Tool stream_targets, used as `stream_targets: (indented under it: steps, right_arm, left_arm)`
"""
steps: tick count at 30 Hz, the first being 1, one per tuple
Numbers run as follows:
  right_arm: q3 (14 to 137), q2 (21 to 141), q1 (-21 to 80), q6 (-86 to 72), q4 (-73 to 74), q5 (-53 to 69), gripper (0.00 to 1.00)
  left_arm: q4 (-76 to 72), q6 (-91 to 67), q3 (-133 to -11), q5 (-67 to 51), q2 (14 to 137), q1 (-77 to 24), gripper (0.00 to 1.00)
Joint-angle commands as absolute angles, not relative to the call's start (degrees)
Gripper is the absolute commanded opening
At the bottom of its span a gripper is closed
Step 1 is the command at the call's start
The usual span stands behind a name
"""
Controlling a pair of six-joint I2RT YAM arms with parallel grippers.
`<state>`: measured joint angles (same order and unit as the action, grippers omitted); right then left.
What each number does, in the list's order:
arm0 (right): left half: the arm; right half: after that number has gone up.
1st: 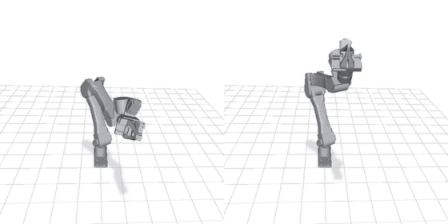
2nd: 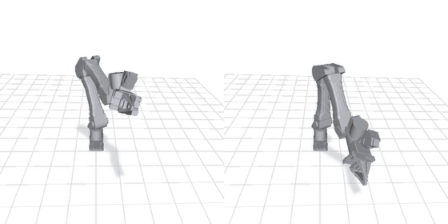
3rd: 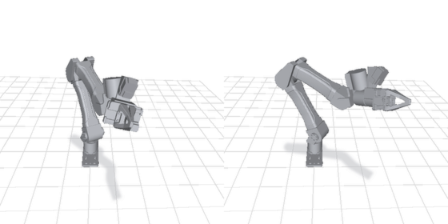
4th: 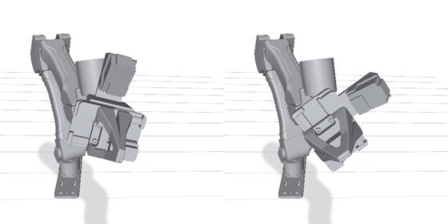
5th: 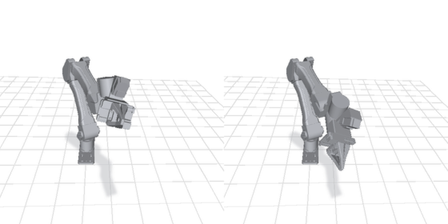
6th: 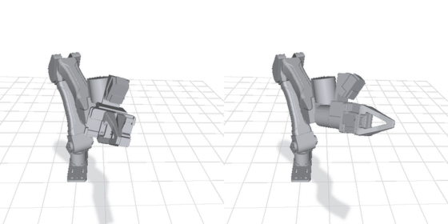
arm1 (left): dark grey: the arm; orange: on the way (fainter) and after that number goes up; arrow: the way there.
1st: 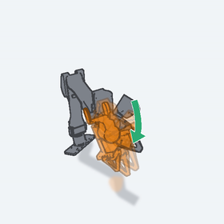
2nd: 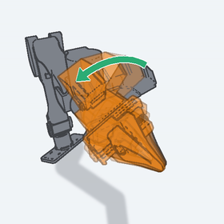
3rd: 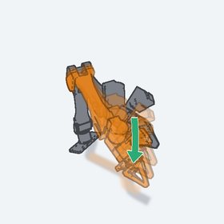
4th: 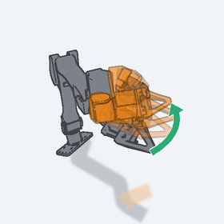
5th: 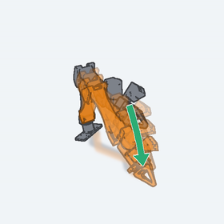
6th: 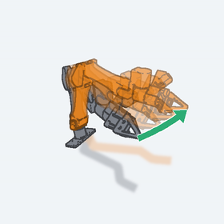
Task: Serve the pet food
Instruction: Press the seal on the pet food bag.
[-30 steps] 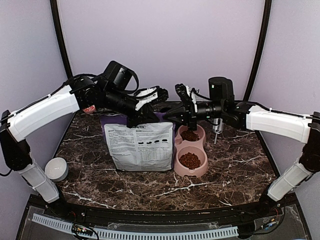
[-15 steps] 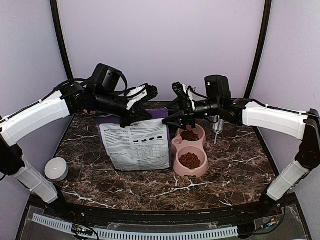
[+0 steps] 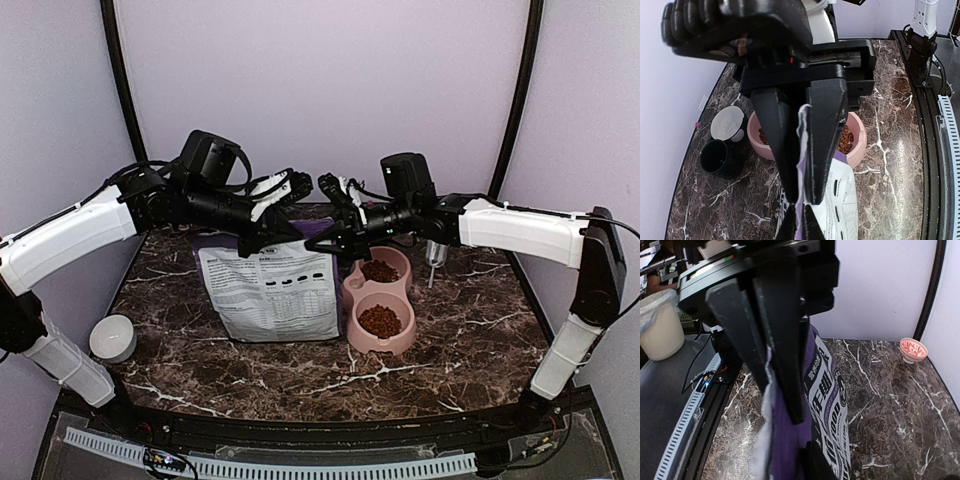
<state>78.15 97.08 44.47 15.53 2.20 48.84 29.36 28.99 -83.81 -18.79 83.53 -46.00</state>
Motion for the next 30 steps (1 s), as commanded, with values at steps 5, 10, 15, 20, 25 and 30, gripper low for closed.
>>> stream_targets:
  steps: [5,10,15,20,25,30]
  right_arm:
    - [79.7,96.7,45.3,16.5,2.8,49.4,0.0]
    - [79.5,96.2,45.3,16.9,2.9,49.3,0.0]
    - [79.5,96.0,45.3,17.2,2.7,49.4,0.0]
    - [79.3,95.7,45.3,17.0,2.3,49.7,0.0]
    - [78.4,94.9,45.3,16.9,1.7,49.6,0.0]
    - [77.7,94.3,45.3,16.9,0.8,49.8,0.02]
  left_arm:
    - [28.2,28.5,-82.8,-17.4,79.8,-45.2,0.05]
    - [30.1,29.8,-81.4,-14.7,78.4,-45.2,0.3]
    - [32.9,30.7,-80.8,-13.4,77.4,-44.9,0.35]
    - [34.0,31.1,-80.2,-13.9,77.5,-44.6,0.36]
    - [33.9,31.1,-80.8,-13.7,78.7,-44.5,0.11]
    - [31.5,30.3,-81.1,-14.7,78.6,-44.4,0.0]
